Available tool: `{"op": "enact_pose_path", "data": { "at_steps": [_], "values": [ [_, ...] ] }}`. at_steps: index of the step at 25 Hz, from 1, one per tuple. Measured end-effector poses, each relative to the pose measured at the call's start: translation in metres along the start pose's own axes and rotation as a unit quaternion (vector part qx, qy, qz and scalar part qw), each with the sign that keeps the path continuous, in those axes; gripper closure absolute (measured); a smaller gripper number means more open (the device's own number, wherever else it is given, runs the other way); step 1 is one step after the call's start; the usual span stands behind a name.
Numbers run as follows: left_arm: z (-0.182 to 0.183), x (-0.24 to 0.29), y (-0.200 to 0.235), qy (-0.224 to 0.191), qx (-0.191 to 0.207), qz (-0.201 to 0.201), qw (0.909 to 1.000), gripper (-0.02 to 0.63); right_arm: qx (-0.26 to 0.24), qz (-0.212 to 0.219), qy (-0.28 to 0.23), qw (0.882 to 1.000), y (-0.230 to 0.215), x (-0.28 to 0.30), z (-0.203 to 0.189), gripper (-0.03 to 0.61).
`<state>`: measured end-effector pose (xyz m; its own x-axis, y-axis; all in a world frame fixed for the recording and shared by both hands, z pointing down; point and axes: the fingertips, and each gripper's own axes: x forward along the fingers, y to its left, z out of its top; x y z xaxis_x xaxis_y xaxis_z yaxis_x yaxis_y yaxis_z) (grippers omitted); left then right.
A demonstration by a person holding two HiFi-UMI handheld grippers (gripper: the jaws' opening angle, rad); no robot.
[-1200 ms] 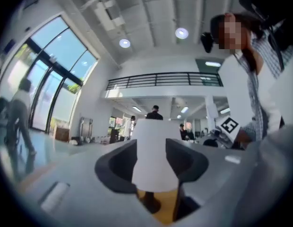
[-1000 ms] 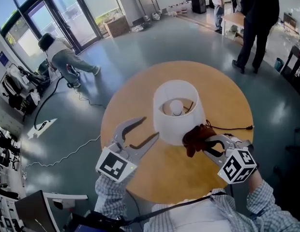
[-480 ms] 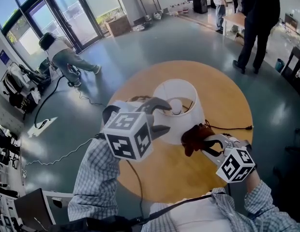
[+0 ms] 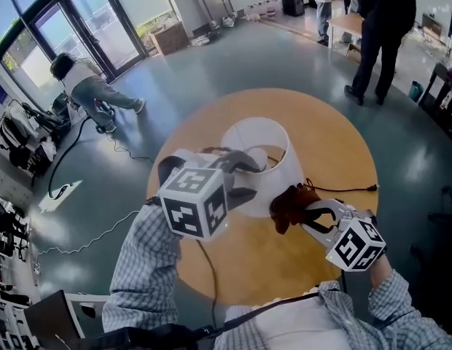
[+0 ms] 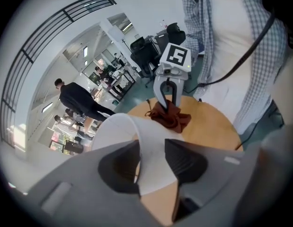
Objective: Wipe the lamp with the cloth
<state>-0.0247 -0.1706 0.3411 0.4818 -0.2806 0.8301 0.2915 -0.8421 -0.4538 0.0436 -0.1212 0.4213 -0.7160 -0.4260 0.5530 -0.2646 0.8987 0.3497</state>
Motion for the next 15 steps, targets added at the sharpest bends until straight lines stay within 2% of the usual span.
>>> {"op": "enact_pose_path", "data": {
  "at_steps": [3,7,11,15],
  "values": [
    [-0.007,-0.003,0.005,-0.008,-0.01,0.017,0.9998,0.453,0.069,-0.02,-0.034,0.997,-0.022,-0.008,-0.001,0.502],
    [-0.02,-0.012,0.011,-0.021,-0.049,0.043,0.9976,0.46,0.153,-0.089,-0.055,0.983,-0.062,-0.02,-0.019,0.502],
    [-0.036,-0.022,0.013,-0.04,-0.083,0.067,0.9935,0.462,0.24,-0.125,-0.072,0.96,-0.089,-0.019,-0.04,0.502],
    [-0.056,-0.032,0.016,-0.065,-0.134,0.095,0.9843,0.463,0.332,-0.116,-0.086,0.932,-0.099,0.005,-0.062,0.502]
  ]
}}
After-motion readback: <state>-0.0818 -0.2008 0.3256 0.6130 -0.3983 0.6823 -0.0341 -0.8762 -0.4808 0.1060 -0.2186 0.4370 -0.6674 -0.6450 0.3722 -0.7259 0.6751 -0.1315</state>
